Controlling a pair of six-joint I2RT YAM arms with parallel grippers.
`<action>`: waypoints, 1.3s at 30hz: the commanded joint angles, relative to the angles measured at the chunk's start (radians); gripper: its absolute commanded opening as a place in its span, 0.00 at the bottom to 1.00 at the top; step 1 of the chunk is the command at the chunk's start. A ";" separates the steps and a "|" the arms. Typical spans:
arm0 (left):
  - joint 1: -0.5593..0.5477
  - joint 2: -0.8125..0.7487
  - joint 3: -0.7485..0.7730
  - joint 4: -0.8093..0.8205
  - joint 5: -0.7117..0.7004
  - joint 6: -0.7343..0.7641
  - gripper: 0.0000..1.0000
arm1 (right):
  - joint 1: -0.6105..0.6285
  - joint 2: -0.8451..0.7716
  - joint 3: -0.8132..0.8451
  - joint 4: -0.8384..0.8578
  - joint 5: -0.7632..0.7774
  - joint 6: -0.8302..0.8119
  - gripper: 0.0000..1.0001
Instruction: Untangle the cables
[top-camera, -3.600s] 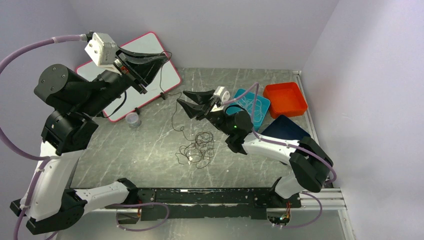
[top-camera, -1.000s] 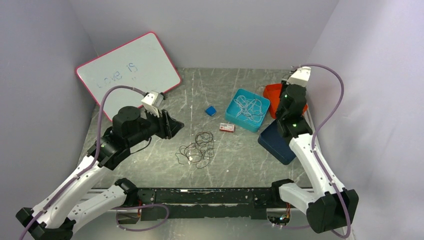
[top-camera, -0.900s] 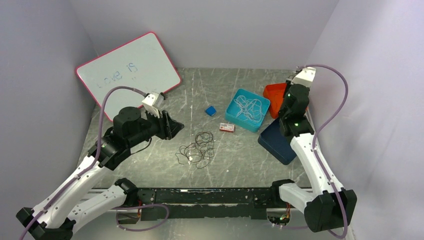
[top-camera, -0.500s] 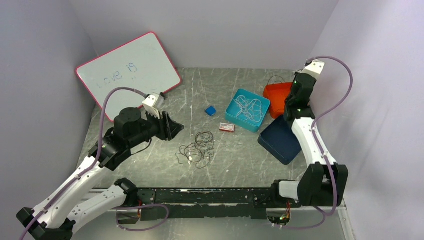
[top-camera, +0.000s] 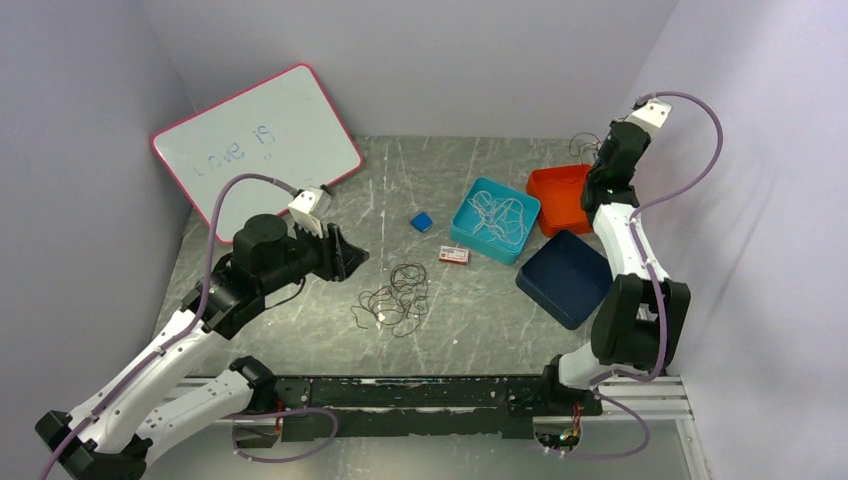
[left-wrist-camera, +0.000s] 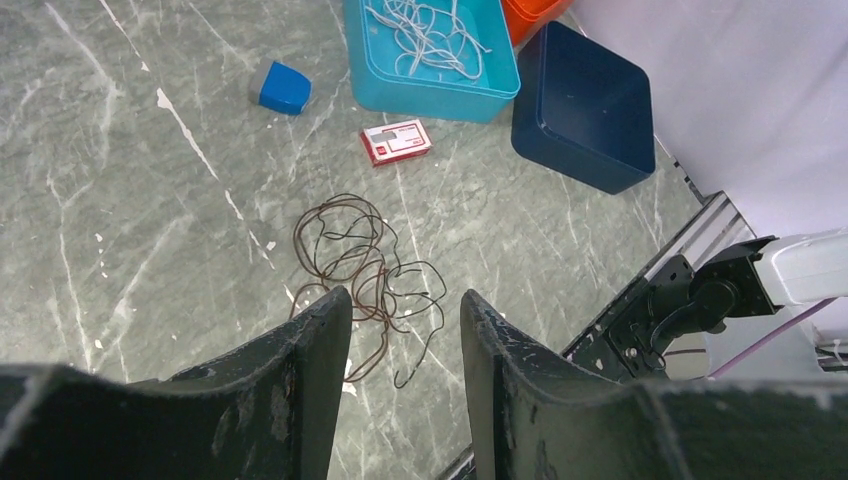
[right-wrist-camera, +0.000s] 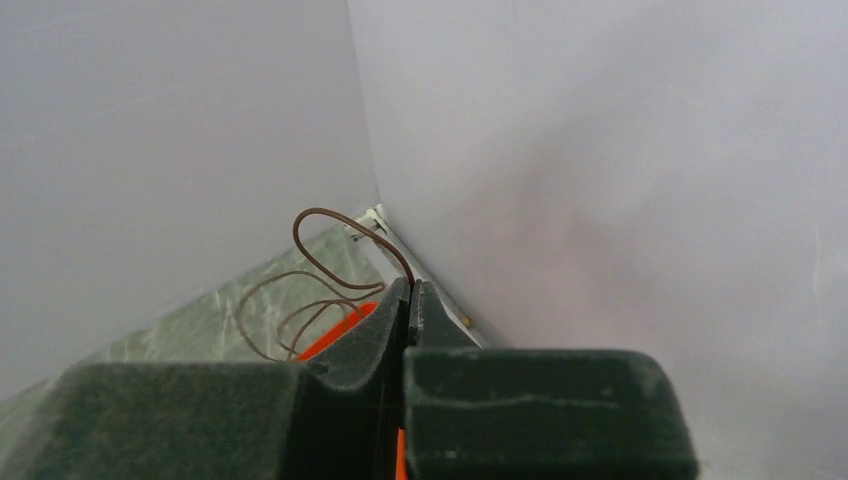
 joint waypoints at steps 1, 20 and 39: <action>-0.006 0.004 -0.007 -0.001 -0.016 0.019 0.49 | -0.031 0.047 0.046 0.046 -0.007 0.017 0.00; -0.006 0.029 -0.007 -0.007 -0.035 0.027 0.49 | -0.040 0.188 -0.069 0.039 -0.076 0.157 0.05; -0.006 0.031 -0.029 -0.012 -0.031 0.001 0.50 | -0.041 0.169 -0.063 -0.091 -0.166 0.208 0.53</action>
